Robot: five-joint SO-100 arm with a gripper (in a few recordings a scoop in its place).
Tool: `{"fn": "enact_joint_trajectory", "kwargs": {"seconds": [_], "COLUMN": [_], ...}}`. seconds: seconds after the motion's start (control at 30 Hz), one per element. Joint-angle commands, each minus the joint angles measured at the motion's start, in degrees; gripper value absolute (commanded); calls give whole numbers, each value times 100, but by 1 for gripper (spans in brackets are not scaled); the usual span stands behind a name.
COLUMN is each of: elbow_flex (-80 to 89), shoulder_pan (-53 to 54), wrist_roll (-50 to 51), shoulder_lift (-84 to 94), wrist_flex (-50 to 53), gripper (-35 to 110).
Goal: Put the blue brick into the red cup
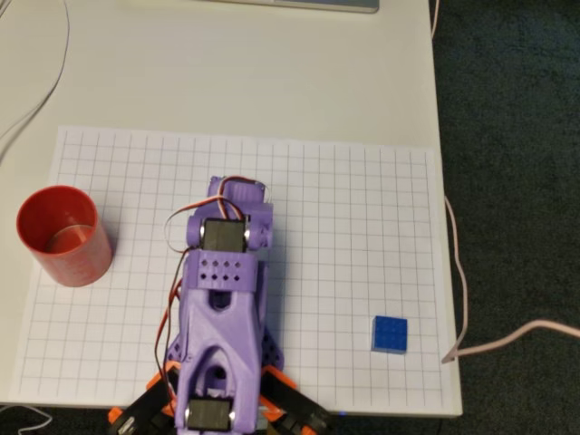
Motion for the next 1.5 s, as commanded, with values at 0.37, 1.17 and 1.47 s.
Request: {"fn": "enact_joint_trajectory", "kwargs": {"seconds": [0.37,1.17,1.47], "elbow_flex": [-35,-6952,-8358], "shoulder_pan": [615,2382,3472], "wrist_roll": [-545,589,2303], "shoulder_lift": [26,-4236,-6548], "wrist_flex": [-167,1020,2118], "gripper": [0,0,0]}}
